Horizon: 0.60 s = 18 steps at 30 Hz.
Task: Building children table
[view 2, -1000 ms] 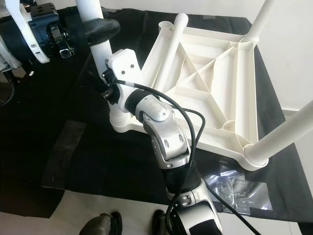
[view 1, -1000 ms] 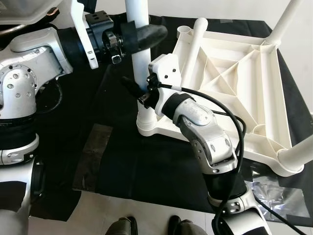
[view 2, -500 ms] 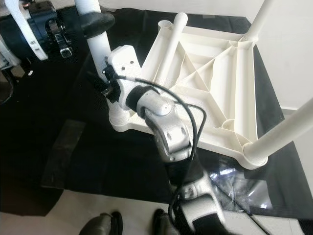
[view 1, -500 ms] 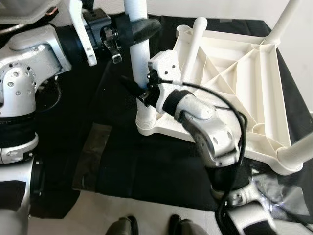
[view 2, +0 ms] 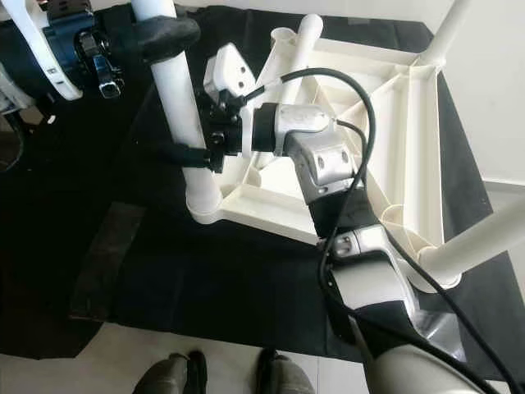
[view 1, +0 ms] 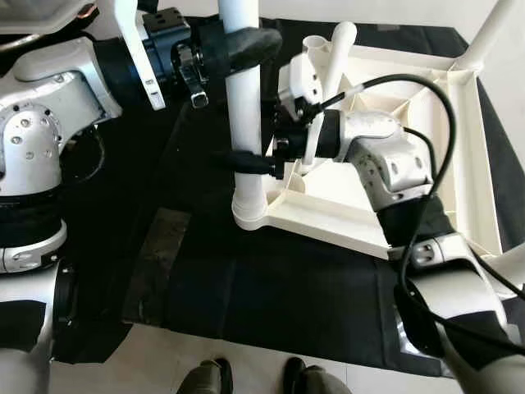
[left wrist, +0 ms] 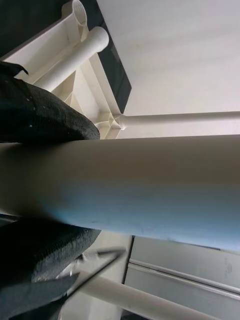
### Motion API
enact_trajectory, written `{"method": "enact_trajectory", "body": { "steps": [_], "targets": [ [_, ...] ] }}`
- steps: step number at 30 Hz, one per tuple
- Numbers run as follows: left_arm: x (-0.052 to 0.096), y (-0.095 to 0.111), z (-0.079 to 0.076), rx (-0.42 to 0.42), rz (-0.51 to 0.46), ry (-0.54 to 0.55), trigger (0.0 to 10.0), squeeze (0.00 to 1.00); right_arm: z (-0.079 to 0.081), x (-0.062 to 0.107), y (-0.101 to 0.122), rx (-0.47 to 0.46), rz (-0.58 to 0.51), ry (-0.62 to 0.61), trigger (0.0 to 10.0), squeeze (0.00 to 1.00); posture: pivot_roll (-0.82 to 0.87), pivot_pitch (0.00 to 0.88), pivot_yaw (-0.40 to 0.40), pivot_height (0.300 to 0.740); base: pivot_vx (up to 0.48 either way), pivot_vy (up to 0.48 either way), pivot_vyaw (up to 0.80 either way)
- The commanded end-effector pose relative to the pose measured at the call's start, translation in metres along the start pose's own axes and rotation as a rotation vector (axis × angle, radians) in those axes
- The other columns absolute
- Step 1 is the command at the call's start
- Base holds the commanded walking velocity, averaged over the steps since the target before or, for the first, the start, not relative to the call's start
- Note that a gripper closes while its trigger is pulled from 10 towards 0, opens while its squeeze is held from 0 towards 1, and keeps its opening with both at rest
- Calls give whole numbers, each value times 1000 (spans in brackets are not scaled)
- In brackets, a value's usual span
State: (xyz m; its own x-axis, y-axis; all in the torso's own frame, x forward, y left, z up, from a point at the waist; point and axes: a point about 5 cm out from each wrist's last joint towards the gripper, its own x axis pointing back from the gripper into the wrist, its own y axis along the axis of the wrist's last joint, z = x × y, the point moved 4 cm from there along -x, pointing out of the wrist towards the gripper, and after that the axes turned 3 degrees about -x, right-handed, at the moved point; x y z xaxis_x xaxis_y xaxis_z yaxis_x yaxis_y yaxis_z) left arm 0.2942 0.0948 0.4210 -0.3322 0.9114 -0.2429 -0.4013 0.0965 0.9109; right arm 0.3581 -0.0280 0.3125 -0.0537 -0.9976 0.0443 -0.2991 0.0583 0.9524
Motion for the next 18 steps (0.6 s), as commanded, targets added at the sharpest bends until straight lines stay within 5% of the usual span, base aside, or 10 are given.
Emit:
{"method": "enact_trajectory", "body": {
  "steps": [1,6,7,8,9,18],
  "targets": [
    [-3,-7,-4,29,27,-27,0,0,0,-3,5,25,4,43,10000,0,128,233,10,740,0,0,0],
    [-6,-6,-5,32,21,-41,0,0,-7,-7,9,-1,-1,87,10000,0,136,247,7,740,0,0,0],
    [-6,-6,-6,33,21,-43,0,0,-7,-8,10,-6,-5,106,4824,0,137,250,9,740,0,0,0],
    [-6,-6,-6,34,21,-44,0,0,-7,-8,10,-6,-9,124,3765,0,137,250,9,740,0,0,0],
    [-6,-6,-6,35,21,-45,0,0,-7,-8,10,-8,-8,141,0,0,136,253,8,740,0,0,0],
    [-8,-4,-4,36,18,-42,0,0,-3,-8,12,-8,-15,223,0,0,133,266,3,740,0,0,0]
  ]
}}
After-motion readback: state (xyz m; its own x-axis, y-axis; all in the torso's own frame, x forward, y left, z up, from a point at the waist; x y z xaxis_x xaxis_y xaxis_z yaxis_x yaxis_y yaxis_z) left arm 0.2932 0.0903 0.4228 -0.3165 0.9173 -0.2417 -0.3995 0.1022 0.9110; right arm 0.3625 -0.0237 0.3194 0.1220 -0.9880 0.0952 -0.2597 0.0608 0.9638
